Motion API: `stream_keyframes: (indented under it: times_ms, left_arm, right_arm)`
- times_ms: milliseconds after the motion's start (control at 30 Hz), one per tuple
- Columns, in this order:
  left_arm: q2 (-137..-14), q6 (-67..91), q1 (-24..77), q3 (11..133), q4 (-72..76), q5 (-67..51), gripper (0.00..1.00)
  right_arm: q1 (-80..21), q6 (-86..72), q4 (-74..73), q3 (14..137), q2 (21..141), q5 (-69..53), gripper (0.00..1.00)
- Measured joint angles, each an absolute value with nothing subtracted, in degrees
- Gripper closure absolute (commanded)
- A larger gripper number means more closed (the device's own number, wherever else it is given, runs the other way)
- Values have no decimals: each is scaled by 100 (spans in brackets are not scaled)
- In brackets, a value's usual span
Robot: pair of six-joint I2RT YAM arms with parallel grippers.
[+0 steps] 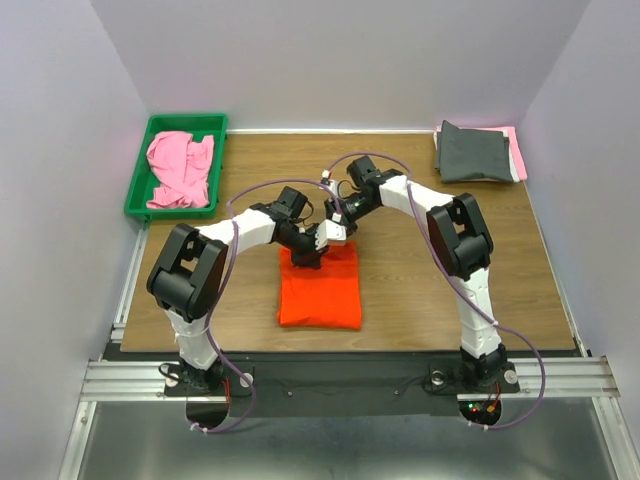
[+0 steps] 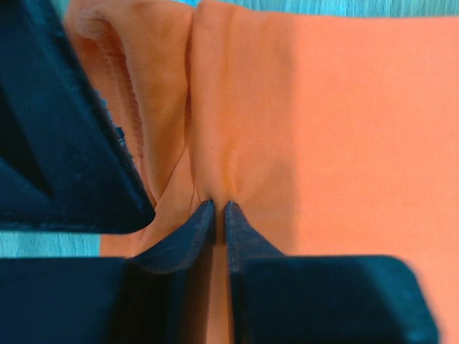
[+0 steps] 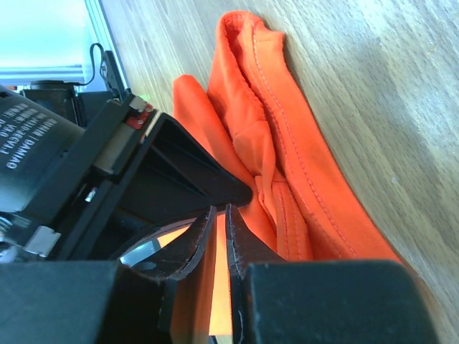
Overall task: Fold and stack the t-shirts
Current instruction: Fold the tshirt
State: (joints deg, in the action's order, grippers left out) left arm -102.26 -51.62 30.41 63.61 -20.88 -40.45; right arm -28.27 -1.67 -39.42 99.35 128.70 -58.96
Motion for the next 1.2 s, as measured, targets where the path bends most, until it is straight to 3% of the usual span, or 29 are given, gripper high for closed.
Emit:
stream_keyframes:
  times_ms: [133, 633, 1200]
  left_arm:
    - [-10232, -5201, 3041, 6361, -2102, -4053, 100]
    - [-9959, -5196, 3098, 6368, -2248, -4060, 100]
    - [-9100, -5446, 3179, 6576, -2364, -3787, 100]
  right_arm:
    - [-2873, -224, -3903, 9935, 12870, -5918, 85]
    - [-3046, -134, -3828, 9848, 13277, -5384, 88]
    - [-3041, 71, -3706, 9647, 13373, -5704, 88]
